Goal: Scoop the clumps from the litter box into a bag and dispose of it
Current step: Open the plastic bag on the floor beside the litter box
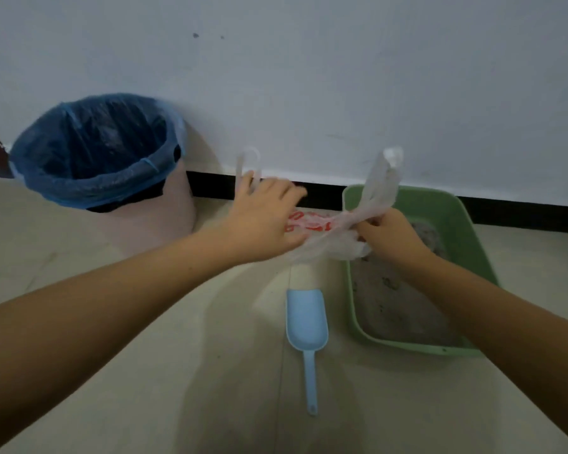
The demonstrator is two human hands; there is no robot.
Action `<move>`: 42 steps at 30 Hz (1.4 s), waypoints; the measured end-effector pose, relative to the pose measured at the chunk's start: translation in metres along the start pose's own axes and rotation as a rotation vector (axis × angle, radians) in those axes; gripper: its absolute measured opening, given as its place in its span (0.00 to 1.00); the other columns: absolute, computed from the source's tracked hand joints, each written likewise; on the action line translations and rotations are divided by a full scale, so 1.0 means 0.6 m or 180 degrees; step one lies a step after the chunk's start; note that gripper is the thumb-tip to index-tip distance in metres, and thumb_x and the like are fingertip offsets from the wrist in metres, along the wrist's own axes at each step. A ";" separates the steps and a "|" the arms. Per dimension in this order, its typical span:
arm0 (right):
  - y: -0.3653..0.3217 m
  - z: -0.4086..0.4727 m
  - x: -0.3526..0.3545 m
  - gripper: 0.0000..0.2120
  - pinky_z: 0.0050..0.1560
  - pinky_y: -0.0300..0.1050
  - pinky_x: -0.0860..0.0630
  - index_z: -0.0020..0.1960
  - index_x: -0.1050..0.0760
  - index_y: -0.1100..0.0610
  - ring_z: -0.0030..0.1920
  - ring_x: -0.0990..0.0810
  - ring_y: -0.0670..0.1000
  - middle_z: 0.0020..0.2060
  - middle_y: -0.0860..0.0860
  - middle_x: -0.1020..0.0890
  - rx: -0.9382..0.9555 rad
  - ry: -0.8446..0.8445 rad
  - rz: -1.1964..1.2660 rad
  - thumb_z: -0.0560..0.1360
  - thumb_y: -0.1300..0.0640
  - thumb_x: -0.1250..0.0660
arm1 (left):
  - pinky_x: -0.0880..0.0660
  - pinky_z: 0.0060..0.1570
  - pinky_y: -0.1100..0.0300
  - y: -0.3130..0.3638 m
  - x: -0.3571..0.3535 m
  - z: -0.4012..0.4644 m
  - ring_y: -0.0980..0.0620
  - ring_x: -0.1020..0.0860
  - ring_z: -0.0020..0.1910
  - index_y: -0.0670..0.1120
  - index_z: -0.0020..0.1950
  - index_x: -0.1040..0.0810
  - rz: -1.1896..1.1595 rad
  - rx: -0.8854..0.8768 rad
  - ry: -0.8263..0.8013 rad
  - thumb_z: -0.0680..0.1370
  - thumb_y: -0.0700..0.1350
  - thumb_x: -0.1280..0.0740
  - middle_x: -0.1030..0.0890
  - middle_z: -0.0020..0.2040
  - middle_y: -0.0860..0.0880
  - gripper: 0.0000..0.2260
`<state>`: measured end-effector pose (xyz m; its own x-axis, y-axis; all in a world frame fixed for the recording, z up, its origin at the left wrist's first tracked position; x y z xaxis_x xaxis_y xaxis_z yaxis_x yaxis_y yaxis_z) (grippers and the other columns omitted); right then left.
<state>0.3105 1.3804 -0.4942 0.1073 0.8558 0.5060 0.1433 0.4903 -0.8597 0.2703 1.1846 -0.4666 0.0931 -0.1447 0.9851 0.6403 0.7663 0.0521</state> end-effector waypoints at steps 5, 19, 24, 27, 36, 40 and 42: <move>-0.020 -0.023 0.000 0.11 0.43 0.43 0.19 0.40 0.19 0.57 0.43 0.18 0.52 0.41 0.56 0.17 -0.0146 -0.0605 0.1684 0.75 0.67 0.37 | 0.52 0.71 0.38 0.012 -0.074 -0.014 0.47 0.36 0.71 0.49 0.71 0.35 0.0055 0.0596 -0.0702 0.78 0.54 0.40 0.32 0.70 0.47 0.22; 0.058 0.000 0.036 0.15 0.53 0.51 0.23 0.49 0.23 0.54 0.47 0.19 0.53 0.49 0.53 0.18 -0.1264 0.0681 0.1969 0.78 0.44 0.40 | 0.24 0.54 0.55 -0.030 -0.050 -0.038 0.47 0.20 0.47 0.39 0.55 0.22 -0.5974 0.2761 -0.0031 0.79 0.40 0.40 0.20 0.48 0.43 0.10; 0.054 0.023 0.044 0.33 0.61 0.52 0.30 0.74 0.45 0.56 0.62 0.28 0.56 0.66 0.58 0.28 -0.0758 0.0389 -0.0394 0.77 0.41 0.40 | 0.23 0.53 0.52 -0.029 -0.039 -0.036 0.44 0.20 0.47 0.43 0.47 0.22 -0.5241 0.3209 0.0042 0.77 0.44 0.39 0.19 0.46 0.43 0.08; 0.003 0.022 0.055 0.38 0.68 0.61 0.35 0.77 0.52 0.53 0.71 0.35 0.59 0.71 0.58 0.34 0.0110 0.0621 -0.1306 0.75 0.42 0.38 | 0.26 0.36 0.59 -0.017 -0.021 -0.028 0.46 0.24 0.38 0.44 0.37 0.24 -0.3801 0.2904 0.0181 0.77 0.43 0.40 0.23 0.38 0.44 0.10; -0.008 0.028 -0.028 0.09 0.45 0.46 0.29 0.42 0.27 0.58 0.47 0.22 0.58 0.44 0.58 0.20 0.0189 -0.0633 -0.2375 0.78 0.59 0.44 | 0.33 0.30 0.65 0.002 -0.031 -0.016 0.57 0.29 0.28 0.46 0.35 0.26 -0.2134 0.1382 -0.0631 0.75 0.46 0.34 0.28 0.29 0.50 0.10; 0.026 0.039 -0.003 0.07 0.40 0.44 0.34 0.41 0.33 0.59 0.41 0.29 0.55 0.40 0.58 0.25 -0.0244 -0.0173 -0.2172 0.77 0.65 0.46 | 0.33 0.48 0.56 -0.042 -0.058 -0.050 0.46 0.27 0.49 0.45 0.43 0.28 -0.0338 0.1242 -0.0718 0.75 0.37 0.40 0.29 0.44 0.48 0.05; 0.038 0.039 0.000 0.07 0.40 0.44 0.34 0.43 0.33 0.60 0.41 0.29 0.55 0.41 0.57 0.26 -0.0470 -0.0054 -0.1930 0.77 0.67 0.46 | 0.32 0.50 0.56 -0.068 -0.069 -0.065 0.47 0.31 0.53 0.44 0.48 0.27 -0.0429 0.1272 -0.0505 0.75 0.32 0.40 0.31 0.50 0.46 0.09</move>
<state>0.2904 1.3955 -0.5152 -0.0512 0.4354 0.8988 0.3084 0.8629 -0.4004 0.2700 1.1348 -0.5158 -0.1091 -0.1860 0.9765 0.2911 0.9333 0.2103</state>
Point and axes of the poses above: each hand's wrist, its own z-axis towards the middle knuckle, its own x-axis out of the back of the hand, y = z × x, the point moved 3 cm from there along z, towards the middle knuckle
